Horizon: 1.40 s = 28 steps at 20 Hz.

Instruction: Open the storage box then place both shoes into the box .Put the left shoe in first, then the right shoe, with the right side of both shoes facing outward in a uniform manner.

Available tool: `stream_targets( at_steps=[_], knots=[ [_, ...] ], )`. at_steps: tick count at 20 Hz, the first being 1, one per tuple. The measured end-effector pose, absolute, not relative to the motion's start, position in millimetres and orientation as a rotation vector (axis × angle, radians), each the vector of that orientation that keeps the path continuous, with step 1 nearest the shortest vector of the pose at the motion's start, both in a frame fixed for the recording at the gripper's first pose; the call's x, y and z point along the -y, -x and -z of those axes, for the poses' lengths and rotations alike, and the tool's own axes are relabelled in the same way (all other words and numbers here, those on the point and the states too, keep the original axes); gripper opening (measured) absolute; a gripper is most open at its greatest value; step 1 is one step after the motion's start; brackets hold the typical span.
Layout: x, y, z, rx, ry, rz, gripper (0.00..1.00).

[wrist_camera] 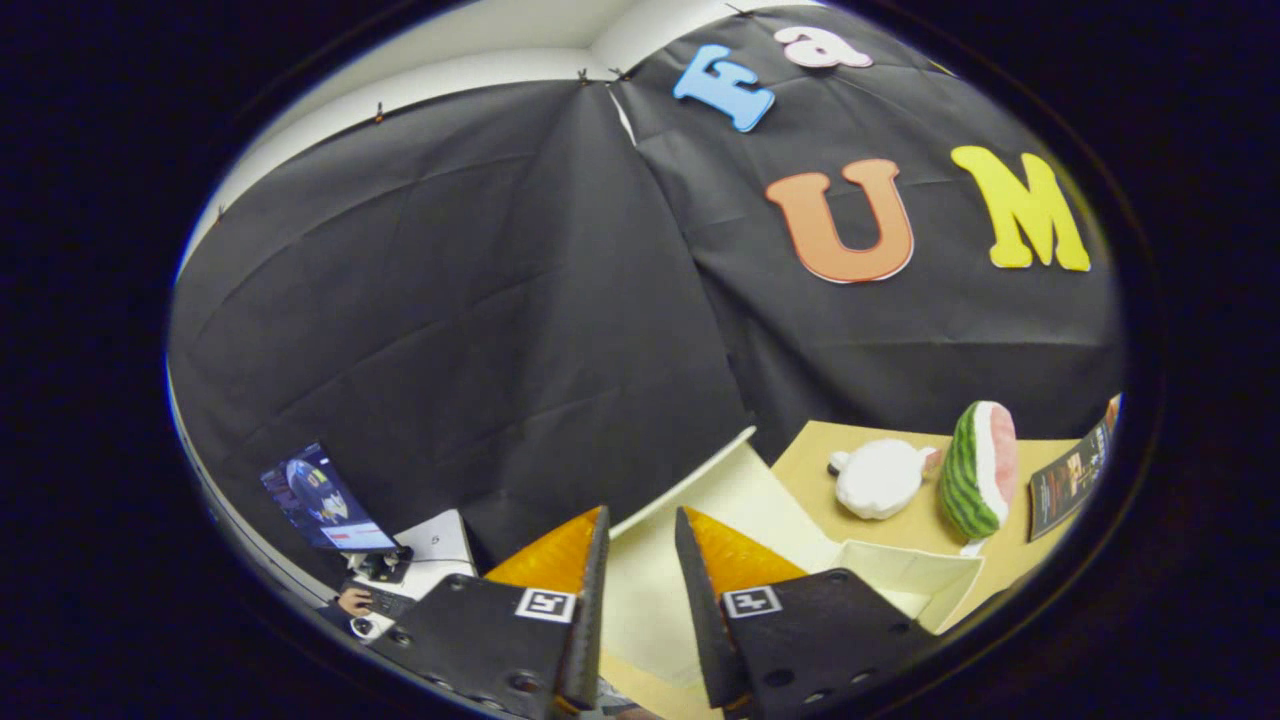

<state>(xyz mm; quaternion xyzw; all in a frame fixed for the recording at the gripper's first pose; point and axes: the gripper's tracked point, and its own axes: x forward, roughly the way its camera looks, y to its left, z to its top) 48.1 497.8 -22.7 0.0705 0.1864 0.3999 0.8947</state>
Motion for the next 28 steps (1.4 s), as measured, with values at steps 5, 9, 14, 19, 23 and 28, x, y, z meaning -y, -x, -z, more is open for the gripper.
stream_targets(
  at_steps=[5,9,14,19,23,28],
  knots=[
    [-494,-48,19,-0.342,-0.112,-0.793,0.77],
    [-466,-53,11,-0.294,-0.096,-0.711,0.9],
    [-407,-56,2,-0.241,-0.082,-0.598,0.9],
    [-332,-51,-2,-0.213,-0.069,-0.483,0.9],
    [-248,-52,-3,-0.191,-0.085,-0.356,0.9],
    [-132,-43,11,-0.197,-0.104,-0.184,0.9]
  ],
)
